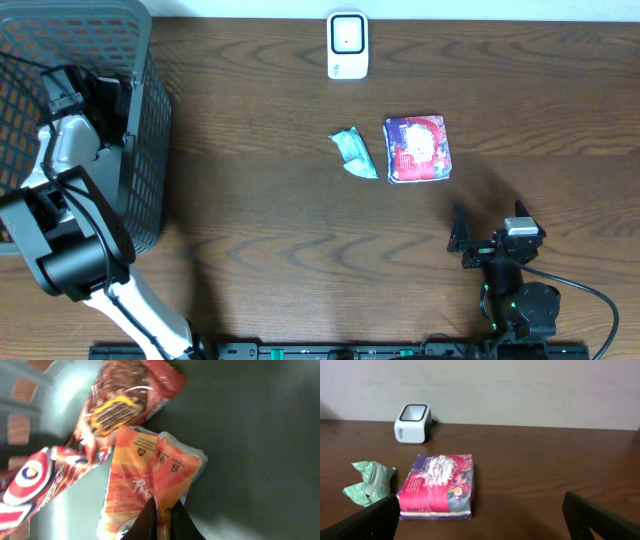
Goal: Scan the item barcode
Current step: 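Reach the left gripper into the basket and grasp the orange packet, then carry the orange packet out and place it beside the green packet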
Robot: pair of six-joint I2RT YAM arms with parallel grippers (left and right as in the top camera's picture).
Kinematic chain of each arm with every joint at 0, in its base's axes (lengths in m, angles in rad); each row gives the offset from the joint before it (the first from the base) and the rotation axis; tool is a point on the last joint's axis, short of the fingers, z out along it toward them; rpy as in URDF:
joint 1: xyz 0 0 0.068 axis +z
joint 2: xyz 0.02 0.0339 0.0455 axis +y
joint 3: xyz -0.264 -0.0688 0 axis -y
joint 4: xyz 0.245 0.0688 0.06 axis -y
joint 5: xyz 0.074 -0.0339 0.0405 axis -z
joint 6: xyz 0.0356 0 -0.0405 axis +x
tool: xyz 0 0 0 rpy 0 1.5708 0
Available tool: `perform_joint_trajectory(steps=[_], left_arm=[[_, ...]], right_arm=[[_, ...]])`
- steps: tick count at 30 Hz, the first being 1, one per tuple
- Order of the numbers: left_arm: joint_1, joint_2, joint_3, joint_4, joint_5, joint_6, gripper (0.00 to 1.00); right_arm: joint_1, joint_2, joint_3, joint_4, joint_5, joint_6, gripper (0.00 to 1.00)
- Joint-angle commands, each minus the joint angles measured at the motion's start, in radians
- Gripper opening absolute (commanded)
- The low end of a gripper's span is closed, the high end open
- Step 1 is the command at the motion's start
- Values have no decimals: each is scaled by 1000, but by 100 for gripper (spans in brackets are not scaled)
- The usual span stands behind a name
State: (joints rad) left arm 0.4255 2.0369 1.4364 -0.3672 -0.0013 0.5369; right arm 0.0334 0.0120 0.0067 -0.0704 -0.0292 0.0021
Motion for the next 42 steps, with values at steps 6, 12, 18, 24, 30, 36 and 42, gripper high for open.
perform_joint_trajectory(steps=[6, 12, 18, 24, 30, 36, 42], left_arm=[[10, -348, 29, 115, 95, -519, 7], [7, -572, 29, 206, 441, -754, 7], [-84, -762, 28, 161, 592, -1147, 7], [-336, -788, 26, 4, 596, -1143, 7], [-603, -705, 23, -173, 377, -1091, 8], [-793, -540, 22, -269, 112, -1091, 7], [-906, -328, 22, -291, 45, -1104, 7]], right_arm=[[-1, -5, -1, -4, 1, -14, 99], [-1, -6, -1, -4, 2, -14, 99], [-1, -5, -1, -4, 1, -14, 99], [-1, -5, -1, -4, 1, -14, 99], [-1, -5, -1, -4, 1, -14, 99], [-1, -5, -1, -4, 1, -14, 99], [-1, -5, -1, -4, 1, -14, 99]])
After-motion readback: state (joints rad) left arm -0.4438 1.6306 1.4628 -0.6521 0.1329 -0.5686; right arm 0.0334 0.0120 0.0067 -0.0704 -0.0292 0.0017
